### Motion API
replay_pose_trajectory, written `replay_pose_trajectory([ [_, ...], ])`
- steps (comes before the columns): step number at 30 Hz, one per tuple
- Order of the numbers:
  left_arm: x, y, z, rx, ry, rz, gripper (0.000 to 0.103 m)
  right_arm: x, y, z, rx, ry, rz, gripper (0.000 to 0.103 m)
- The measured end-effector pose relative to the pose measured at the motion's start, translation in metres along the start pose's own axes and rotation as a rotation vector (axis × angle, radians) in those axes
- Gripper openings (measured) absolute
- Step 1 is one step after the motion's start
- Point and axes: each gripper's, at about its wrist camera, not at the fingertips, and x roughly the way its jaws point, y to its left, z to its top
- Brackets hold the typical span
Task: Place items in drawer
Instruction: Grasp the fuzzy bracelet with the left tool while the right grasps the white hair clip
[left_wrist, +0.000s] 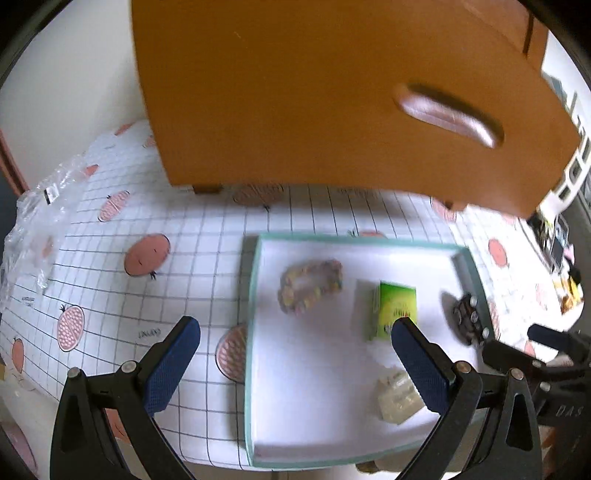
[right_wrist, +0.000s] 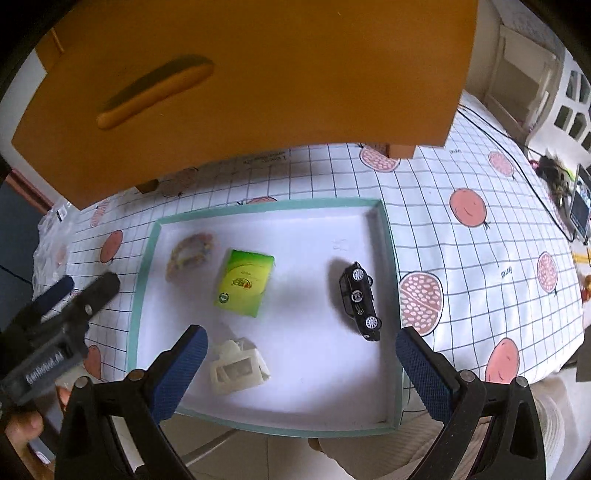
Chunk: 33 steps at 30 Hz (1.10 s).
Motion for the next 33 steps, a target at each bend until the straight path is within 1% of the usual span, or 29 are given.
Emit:
replay_pose_trajectory([
  [2, 0.005, -0.004, -0.005, 0.022, 0.021, 0.001, 0.103, 0.005, -0.001, -0.002, 0.005, 0.02, -0.008, 0.103],
  [6, 0.015, -0.007, -0.012, 0.033, 0.066, -0.005, 0.103, 0.012, 0.003, -0.003, -0.019, 0.054, -0.009, 0.103],
  [12, 0.028, 0.001, -0.018, 0.001, 0.141, 0.0, 0.103, 0.031, 0.016, -0.008, -0.085, 0.147, -0.01, 0.103],
  [18, 0.036, 0.009, -0.022, -0.024, 0.178, 0.003, 0.103, 0.047, 0.023, -0.013, -0.122, 0.228, -0.002, 0.103],
  [23, 0.04, 0.017, -0.024, -0.049, 0.181, 0.015, 0.103, 0.059, 0.032, -0.016, -0.144, 0.286, 0.021, 0.103],
  [27, 0.041, 0.027, -0.024, -0.082, 0.179, 0.008, 0.103, 0.069, 0.04, -0.019, -0.122, 0.313, 0.062, 0.103],
  [33, 0.043, 0.039, -0.024, -0.116, 0.175, 0.003, 0.103, 0.081, 0.055, -0.026, -0.154, 0.345, 0.04, 0.103],
])
